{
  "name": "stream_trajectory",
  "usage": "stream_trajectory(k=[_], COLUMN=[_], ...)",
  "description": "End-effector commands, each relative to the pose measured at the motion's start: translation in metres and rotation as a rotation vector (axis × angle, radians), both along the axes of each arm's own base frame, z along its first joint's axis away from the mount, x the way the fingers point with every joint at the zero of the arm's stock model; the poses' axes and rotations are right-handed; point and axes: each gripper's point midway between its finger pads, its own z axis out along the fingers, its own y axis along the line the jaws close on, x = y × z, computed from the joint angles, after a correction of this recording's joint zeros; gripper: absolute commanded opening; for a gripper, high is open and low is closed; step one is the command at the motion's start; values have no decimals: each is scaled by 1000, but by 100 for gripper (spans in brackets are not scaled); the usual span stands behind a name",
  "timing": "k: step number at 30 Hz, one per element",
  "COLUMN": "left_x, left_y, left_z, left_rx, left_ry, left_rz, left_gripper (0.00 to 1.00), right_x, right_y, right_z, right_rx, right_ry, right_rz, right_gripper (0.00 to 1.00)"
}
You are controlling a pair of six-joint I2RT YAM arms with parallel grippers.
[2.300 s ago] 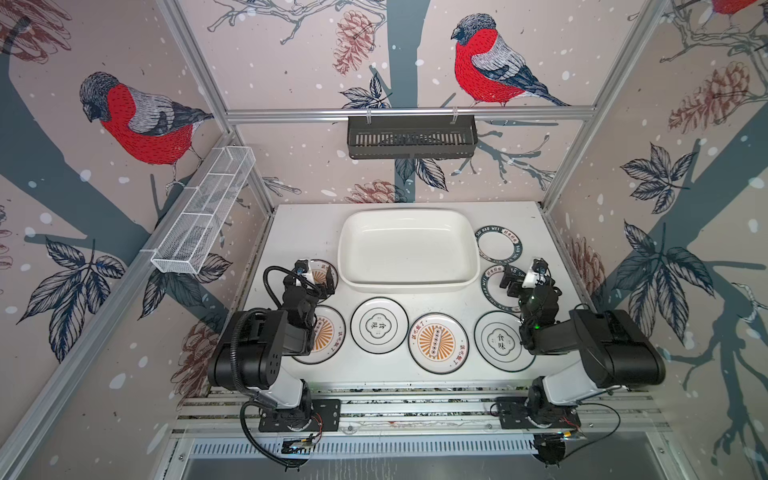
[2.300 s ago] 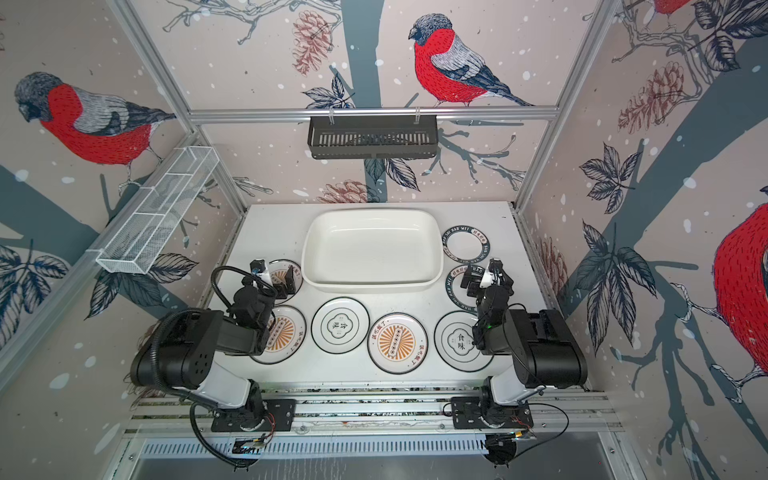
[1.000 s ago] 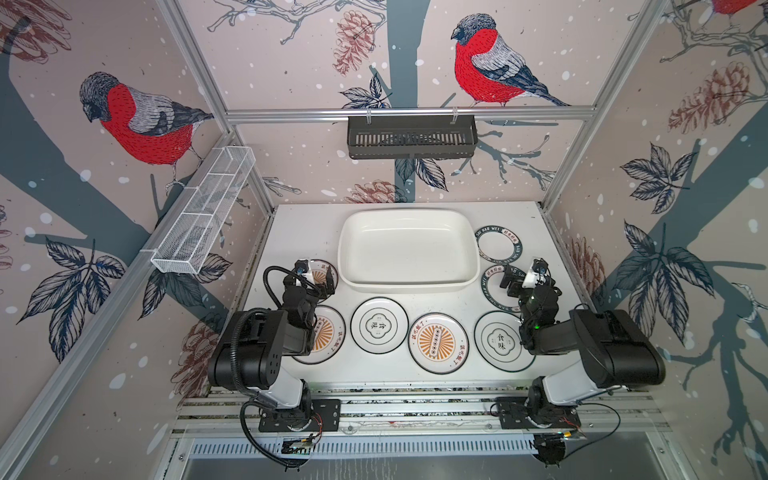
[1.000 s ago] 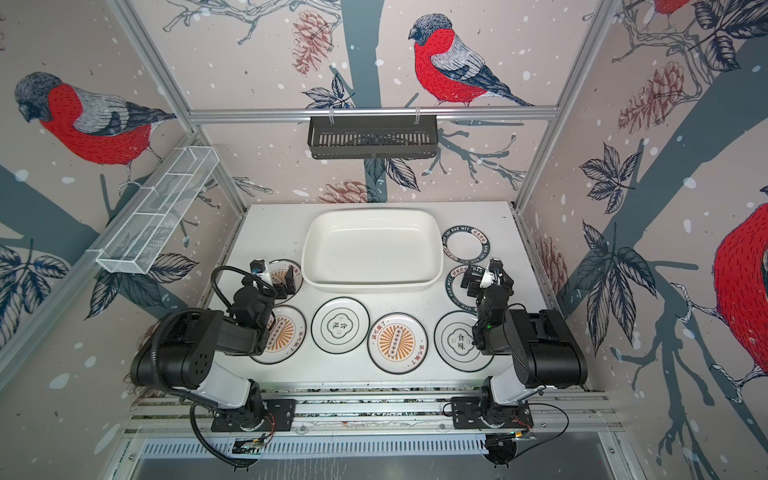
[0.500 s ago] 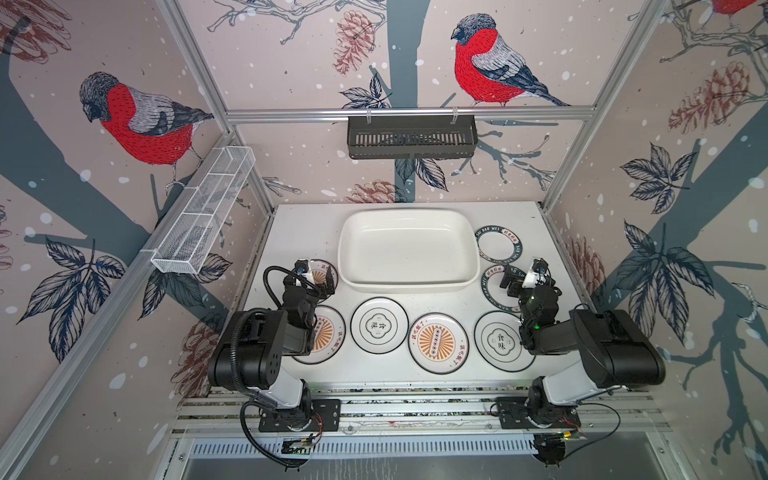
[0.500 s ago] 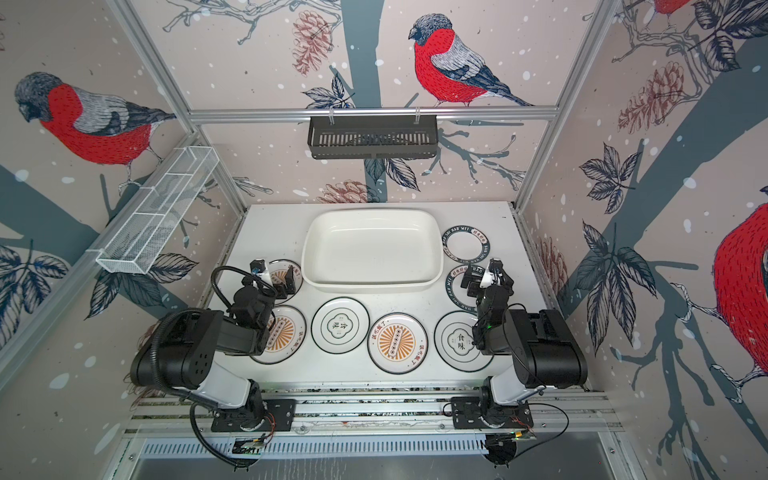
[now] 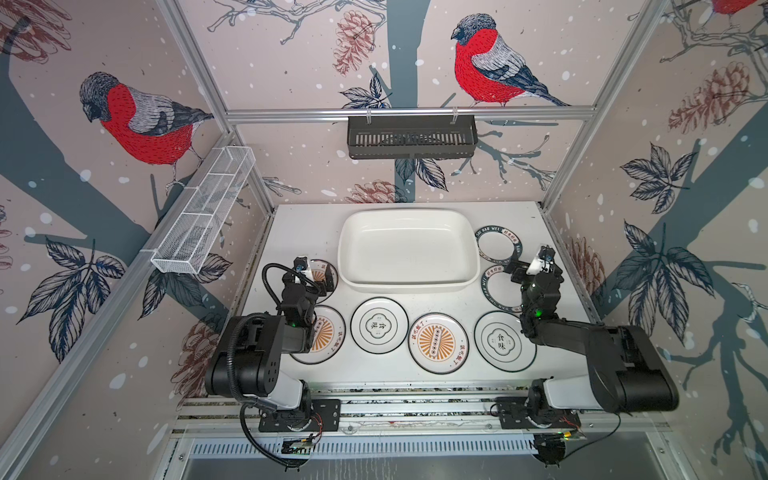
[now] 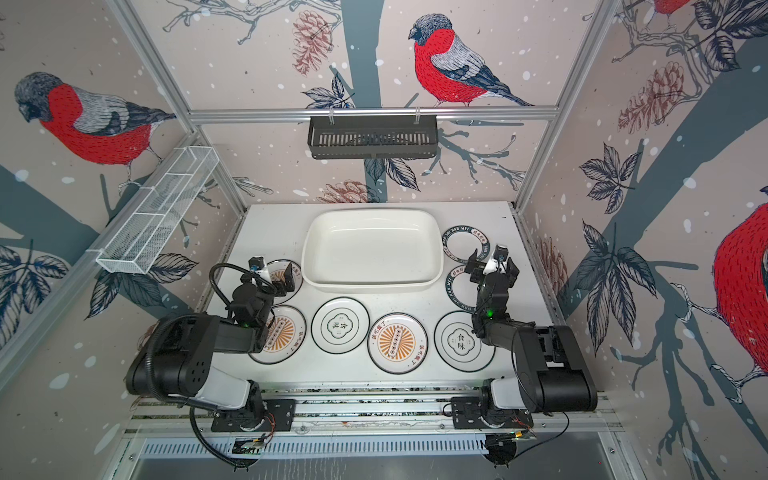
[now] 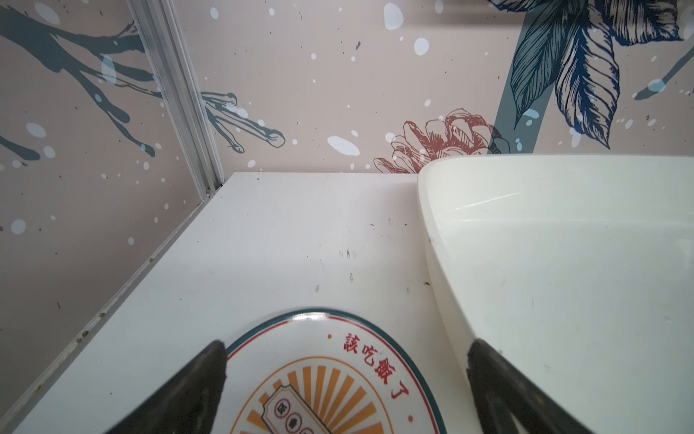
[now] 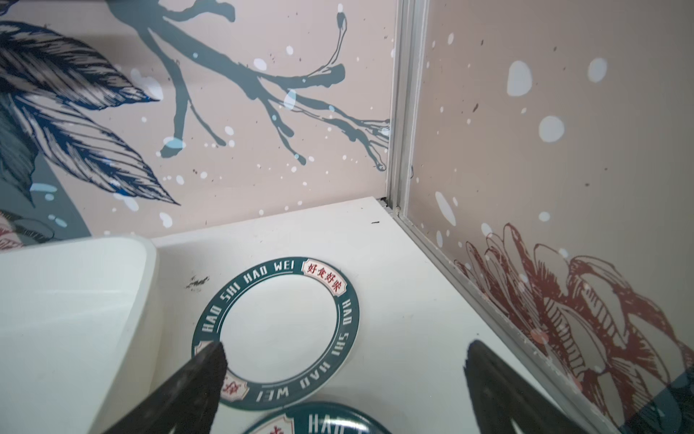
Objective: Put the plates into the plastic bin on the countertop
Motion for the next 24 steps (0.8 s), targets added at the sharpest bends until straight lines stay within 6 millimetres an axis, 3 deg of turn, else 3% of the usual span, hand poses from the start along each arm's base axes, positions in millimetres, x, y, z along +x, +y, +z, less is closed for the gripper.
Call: stream_trajectory(k=[1, 7, 12, 24], left_x=[3, 7, 10, -2], left_y=[3, 4, 2, -38], left_z=[0, 9, 29, 77], left_rx=[2, 29, 17, 56], left_ry=[27, 96, 138, 258], left_rz=[14, 18, 5, -245], left_gripper=[98, 98, 97, 97], right_x=[-3, -8, -9, -27], right_y=[-9, -2, 13, 33], right_z=[-21, -9, -9, -2], right_rx=[39, 237, 332, 440], right_ry=[134, 137, 216, 318], right_rz=[-70, -66, 17, 151], right_gripper=[100, 100, 100, 99])
